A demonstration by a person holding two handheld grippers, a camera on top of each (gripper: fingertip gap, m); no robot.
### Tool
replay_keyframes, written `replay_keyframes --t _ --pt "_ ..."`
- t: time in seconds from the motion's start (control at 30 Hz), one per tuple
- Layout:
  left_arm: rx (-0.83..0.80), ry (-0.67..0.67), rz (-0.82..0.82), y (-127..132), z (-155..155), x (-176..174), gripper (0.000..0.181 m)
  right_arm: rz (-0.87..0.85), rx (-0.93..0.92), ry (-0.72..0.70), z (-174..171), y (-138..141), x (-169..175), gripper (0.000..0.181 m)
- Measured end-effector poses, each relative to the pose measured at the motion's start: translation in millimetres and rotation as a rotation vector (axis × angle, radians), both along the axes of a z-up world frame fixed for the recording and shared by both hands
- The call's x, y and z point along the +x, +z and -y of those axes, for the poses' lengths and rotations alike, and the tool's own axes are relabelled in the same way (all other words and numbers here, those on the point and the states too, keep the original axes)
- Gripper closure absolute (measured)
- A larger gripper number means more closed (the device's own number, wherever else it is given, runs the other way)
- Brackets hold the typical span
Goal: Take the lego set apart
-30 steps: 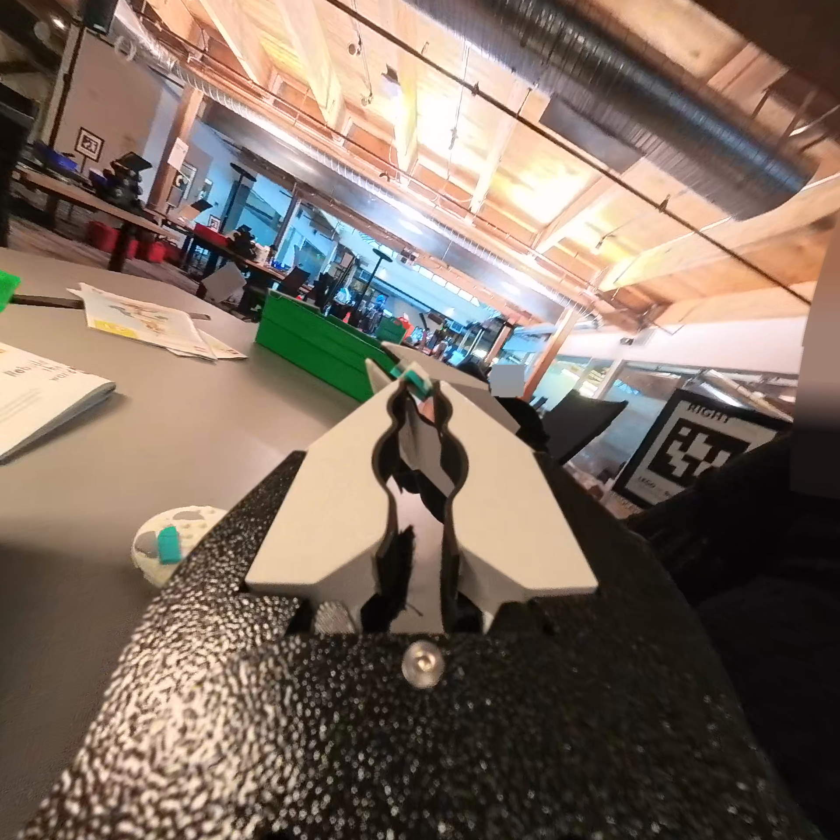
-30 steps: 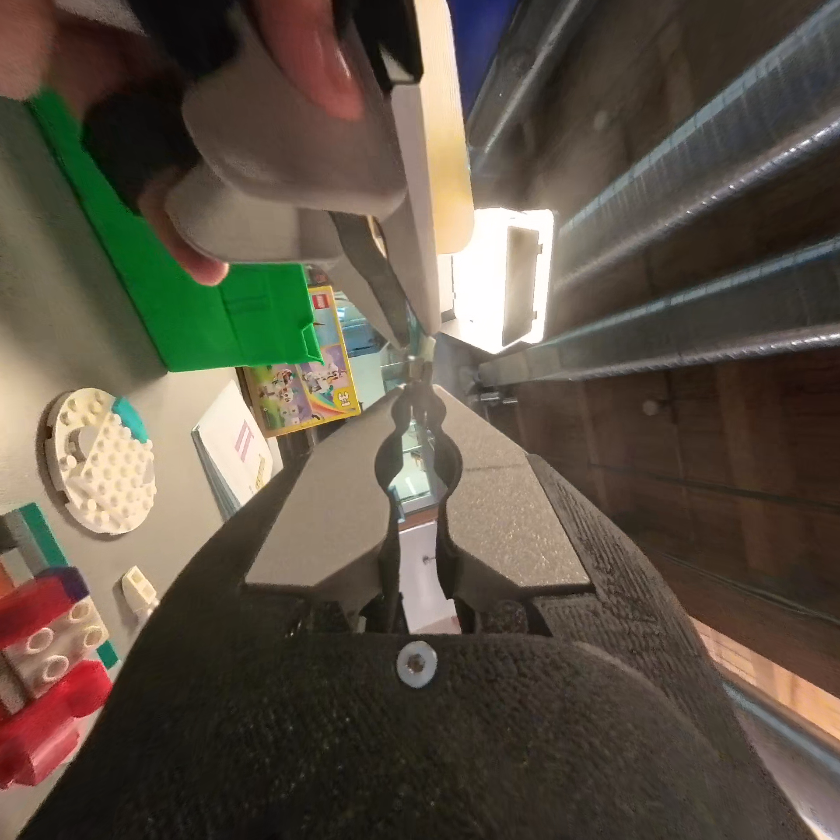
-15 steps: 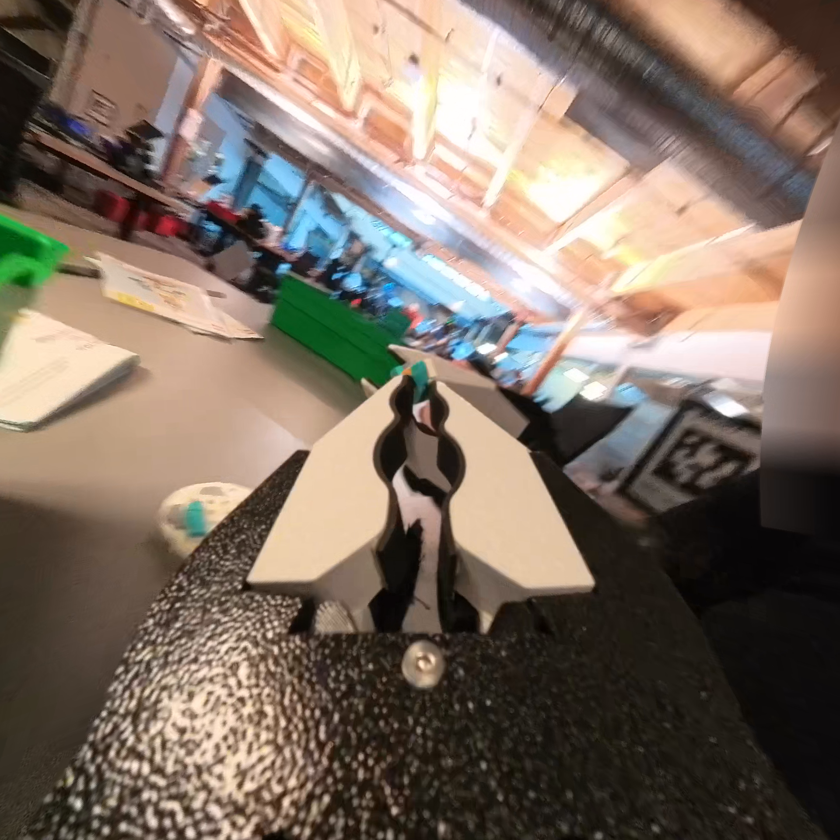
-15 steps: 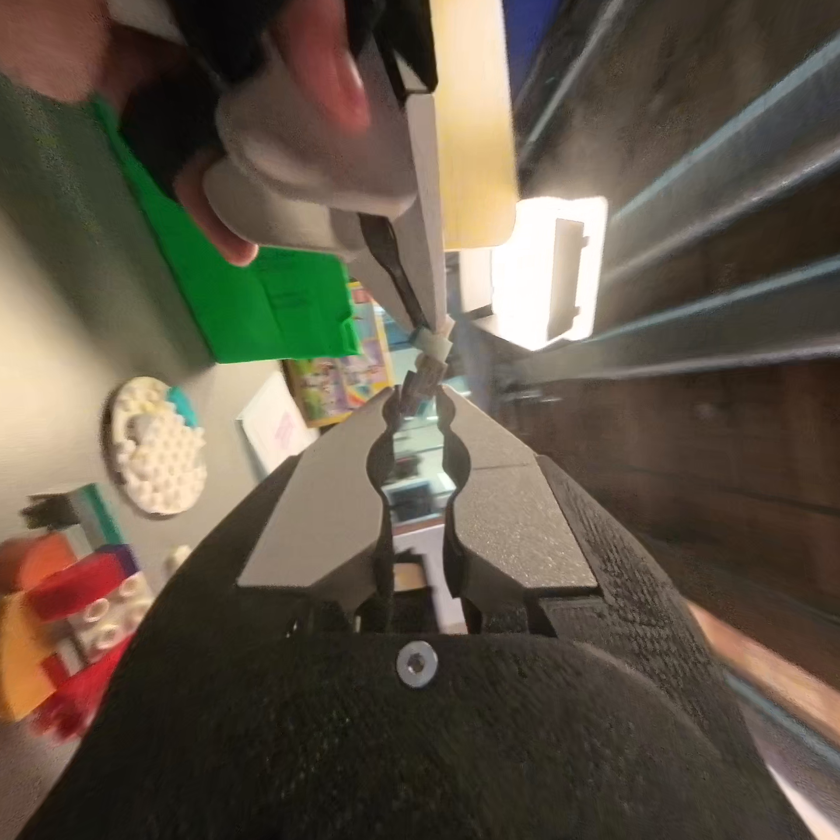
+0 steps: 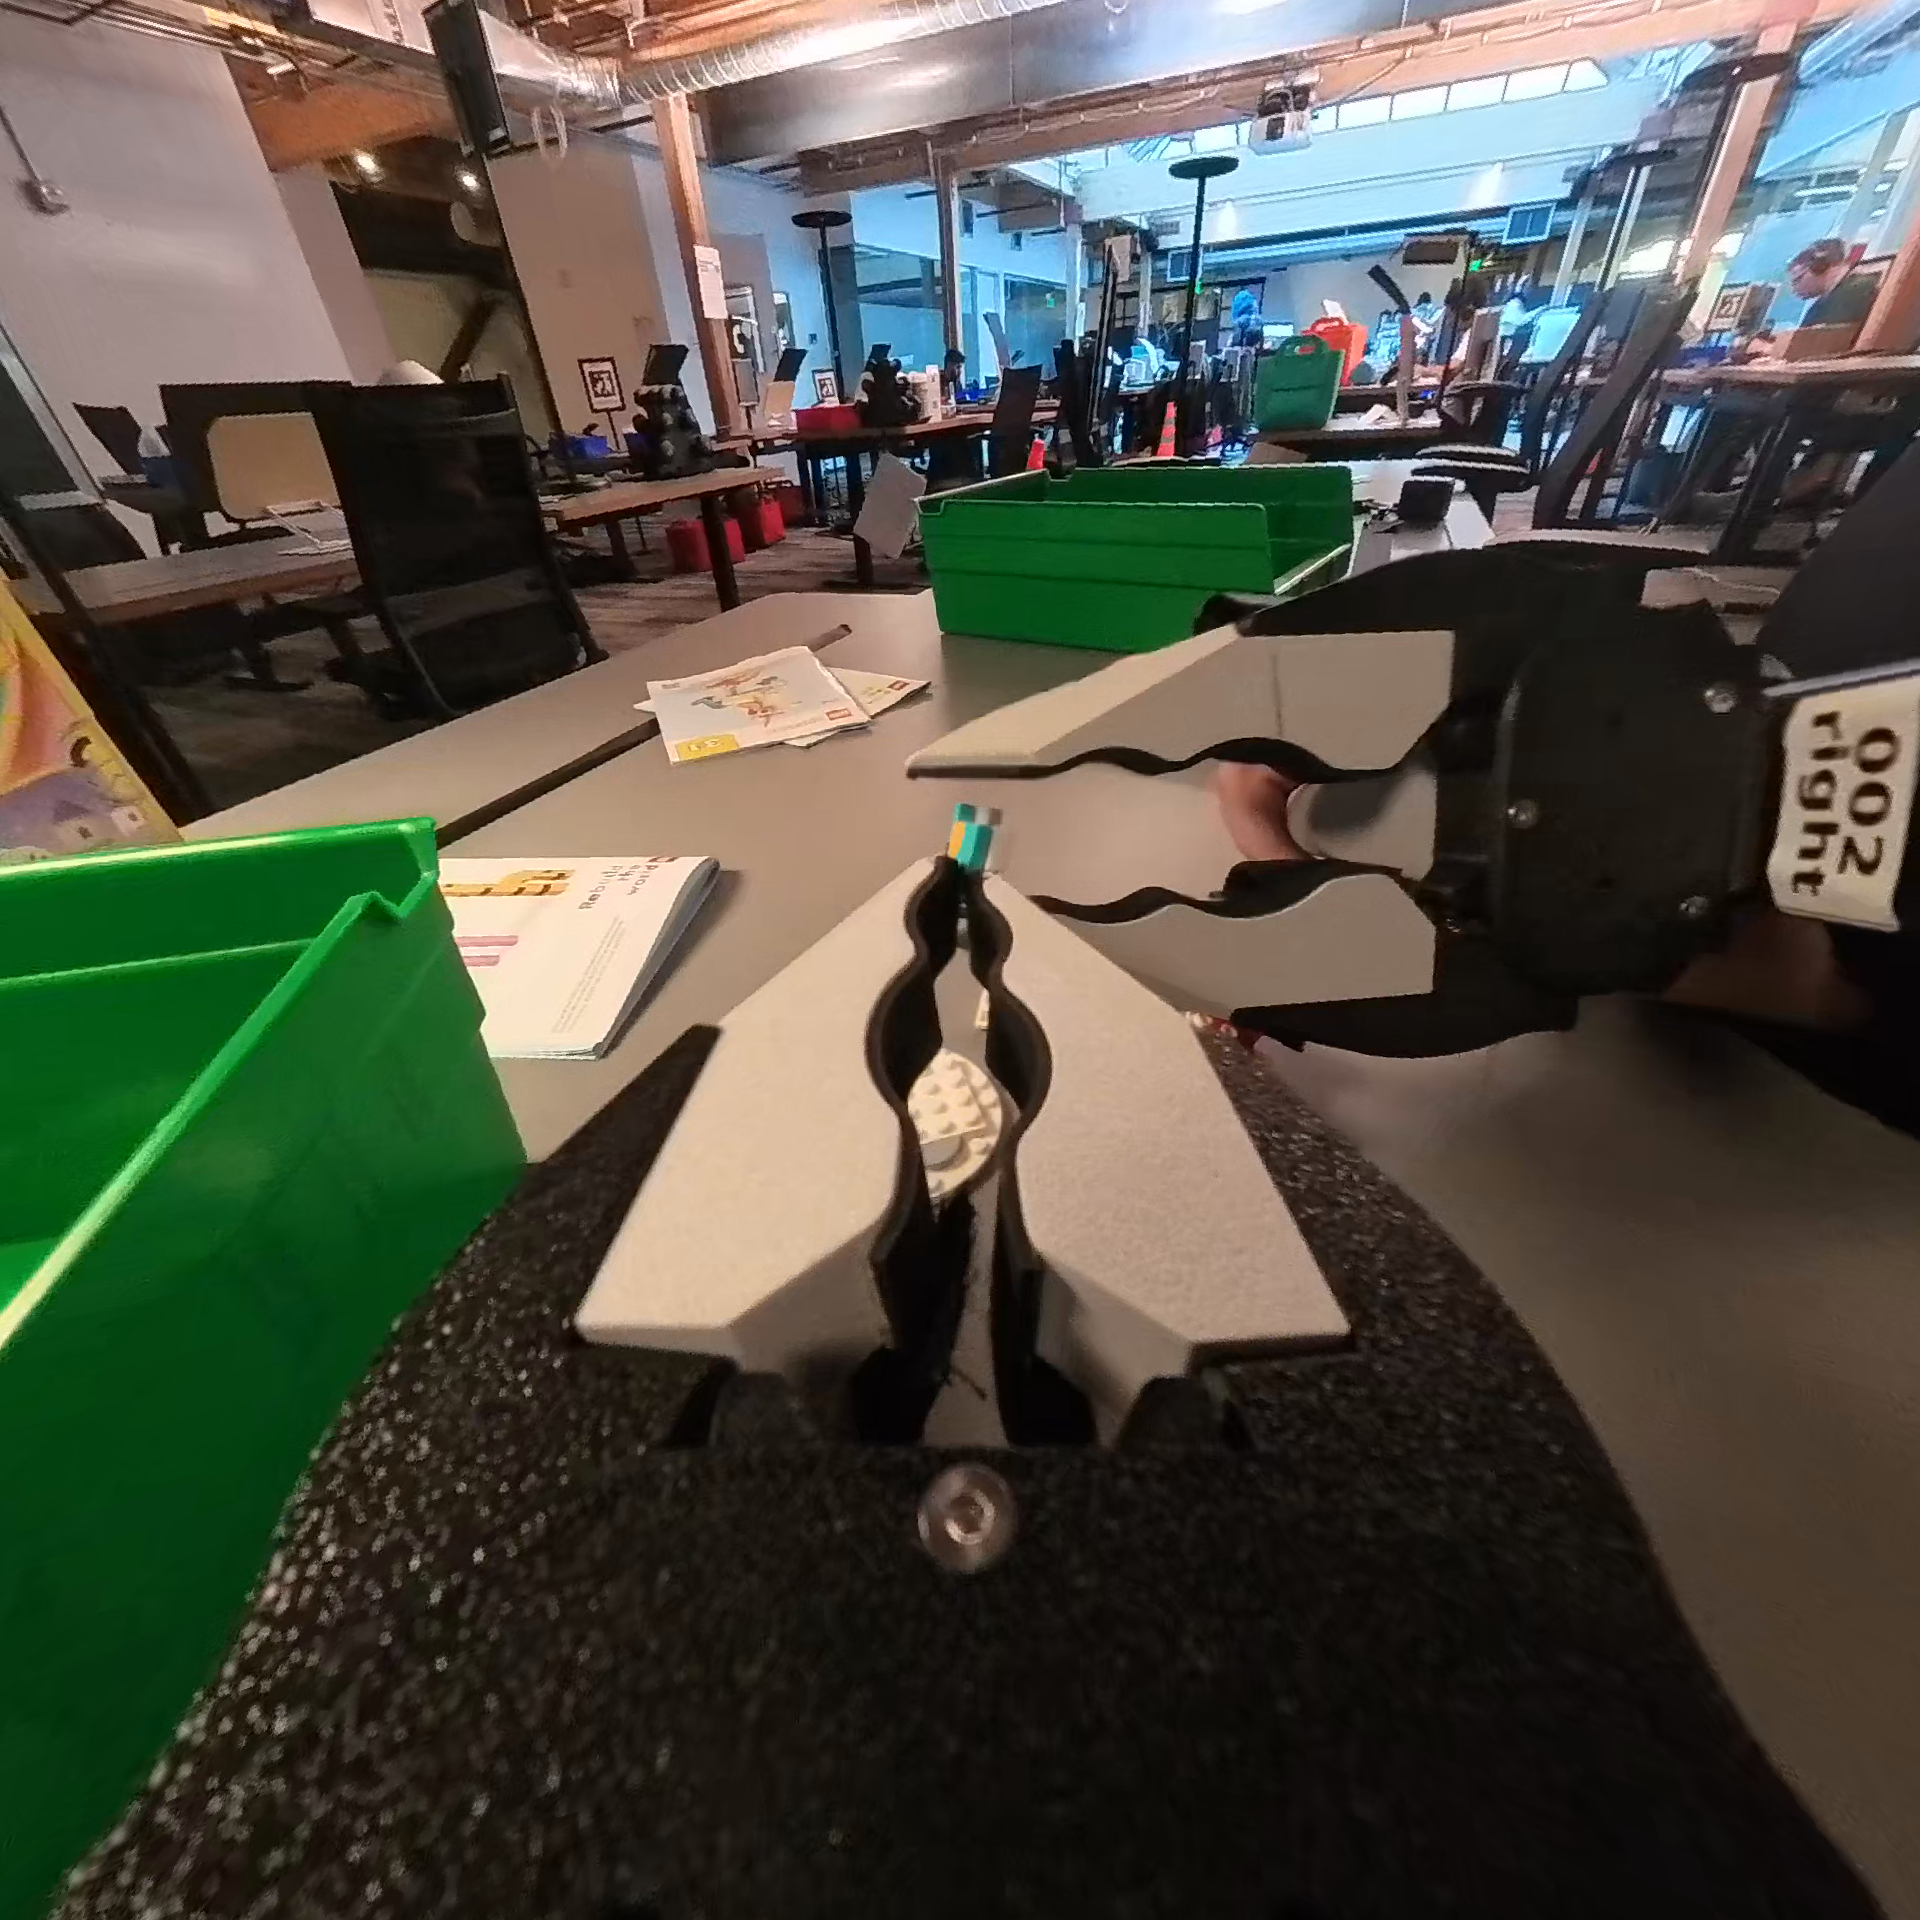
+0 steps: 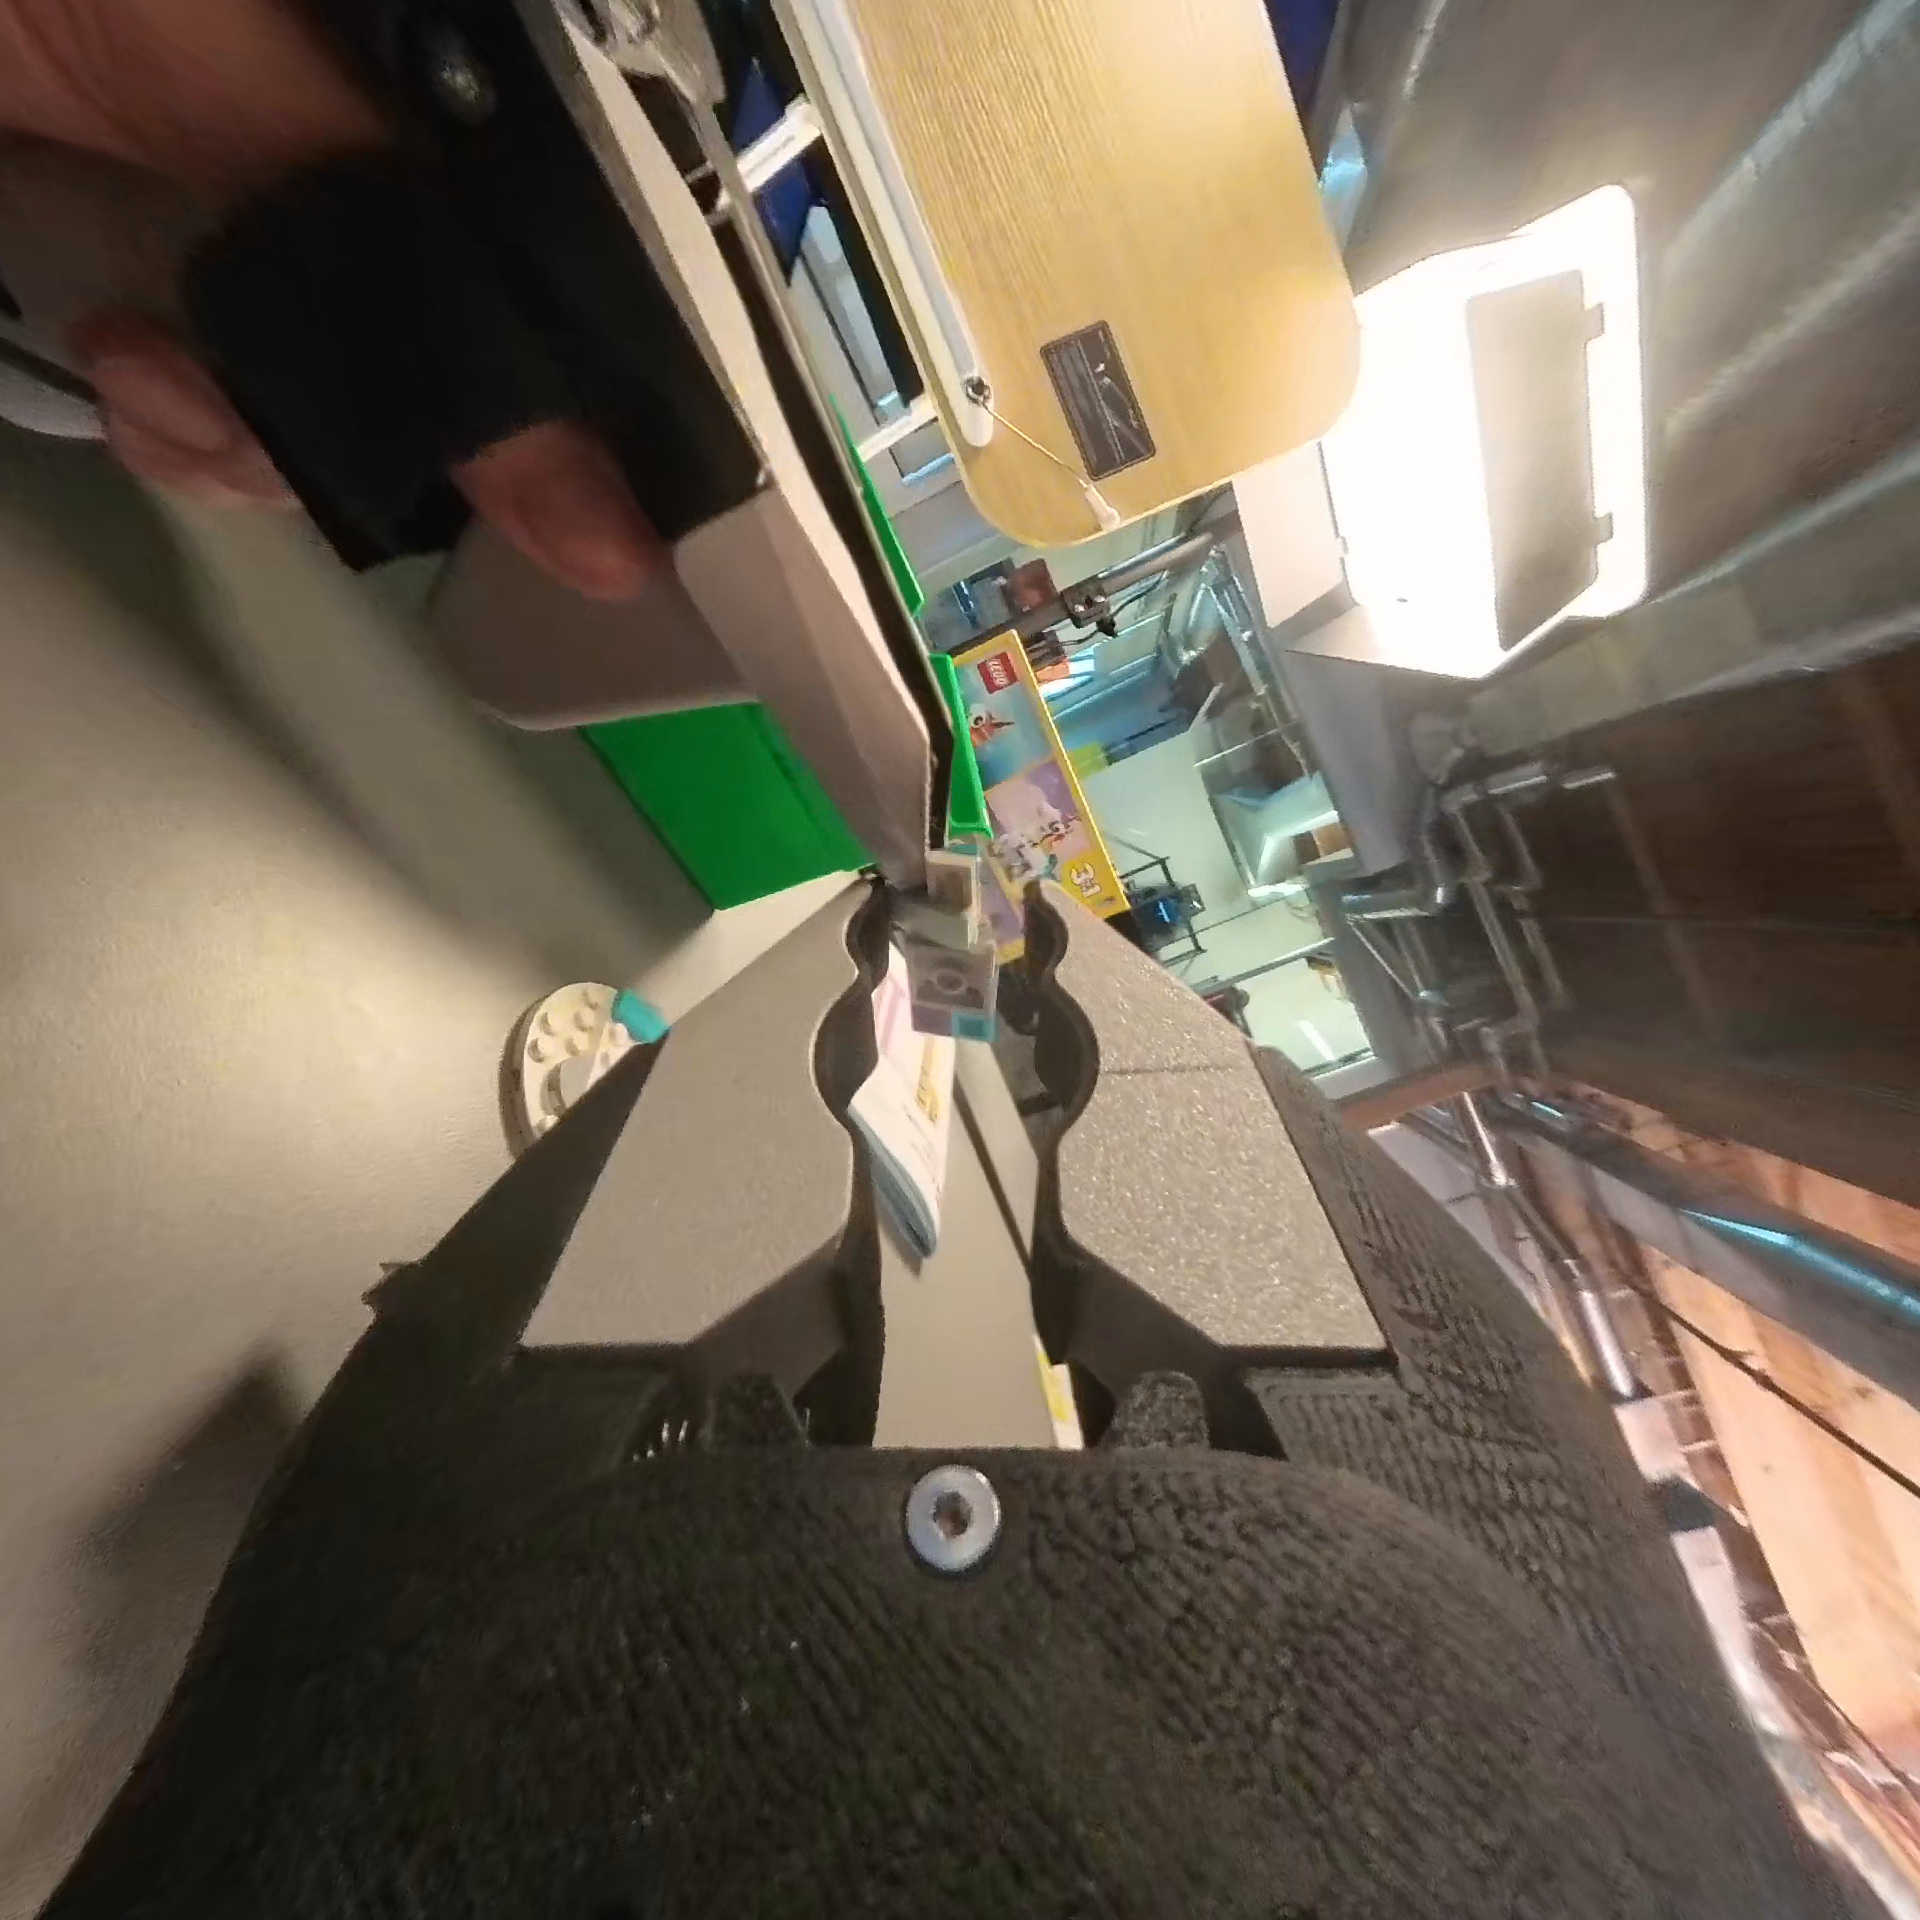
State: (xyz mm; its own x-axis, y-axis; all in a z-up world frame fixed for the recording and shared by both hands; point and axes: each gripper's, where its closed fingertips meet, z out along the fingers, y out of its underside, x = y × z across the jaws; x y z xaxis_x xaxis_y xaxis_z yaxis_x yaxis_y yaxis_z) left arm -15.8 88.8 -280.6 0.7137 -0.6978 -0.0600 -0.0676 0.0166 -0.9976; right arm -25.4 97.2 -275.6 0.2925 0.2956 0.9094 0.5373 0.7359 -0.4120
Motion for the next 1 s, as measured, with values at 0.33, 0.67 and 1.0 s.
replay_keyframes --t 0.33,0.67,1.0 --pt "-0.006 0.023 -0.014 -1.8 -2.8 -6.2 0.181 0.074 0.071 -0.005 6.6 -3.9 -3.3 0.167" --pt "-0.012 -0.074 -0.045 -3.7 4.7 -0.3 0.181 0.072 -0.161 0.202 17.7 -5.1 6.3 0.171" --pt "-0.128 -0.379 0.161 3.4 25.5 12.2 0.181 -0.050 -0.584 0.500 37.0 0.6 19.4 0.174"
